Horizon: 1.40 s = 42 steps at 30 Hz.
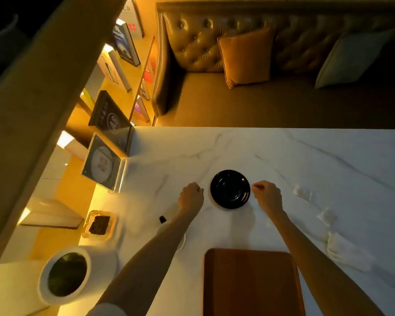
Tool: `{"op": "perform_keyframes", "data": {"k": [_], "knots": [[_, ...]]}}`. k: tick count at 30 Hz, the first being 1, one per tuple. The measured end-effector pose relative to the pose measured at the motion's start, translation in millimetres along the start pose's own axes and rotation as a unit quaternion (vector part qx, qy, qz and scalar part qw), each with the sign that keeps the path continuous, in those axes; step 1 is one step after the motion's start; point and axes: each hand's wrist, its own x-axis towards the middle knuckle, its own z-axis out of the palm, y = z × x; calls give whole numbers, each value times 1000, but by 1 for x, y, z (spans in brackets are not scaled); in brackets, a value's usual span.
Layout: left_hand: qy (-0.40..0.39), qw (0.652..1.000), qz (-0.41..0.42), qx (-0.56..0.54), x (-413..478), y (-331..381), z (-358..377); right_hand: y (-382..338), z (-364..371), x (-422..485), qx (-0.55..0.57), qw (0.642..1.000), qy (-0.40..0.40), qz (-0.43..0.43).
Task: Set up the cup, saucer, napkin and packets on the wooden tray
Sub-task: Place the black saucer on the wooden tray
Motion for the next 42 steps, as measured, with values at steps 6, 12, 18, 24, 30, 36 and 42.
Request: {"op": "perform_keyframes", "data": {"k": [6, 12, 18, 24, 30, 36, 42], "knots": [[-83, 994, -61, -41, 33, 14, 34, 14, 21, 45, 19, 995, -46, 86], [-131, 969, -131, -161, 43, 10, 64, 39, 41, 67, 87, 985, -68, 132], [-142, 946, -156, -245, 45, 4, 74, 53, 45, 71, 126, 978, -90, 138], [-113, 964, -135, -200, 35, 8, 65, 46, 37, 58, 149, 974, -94, 143], [-101, 973, -74, -193, -14, -2, 59, 64, 20, -4, 158, 977, -77, 119], [-119, 975, -42, -185, -106, -36, 75, 109, 10, -91, 156, 975, -78, 140], [-149, 964, -93, -201, -188, -88, 102, 156, 22, -172, 184, 960, -105, 182]]}}
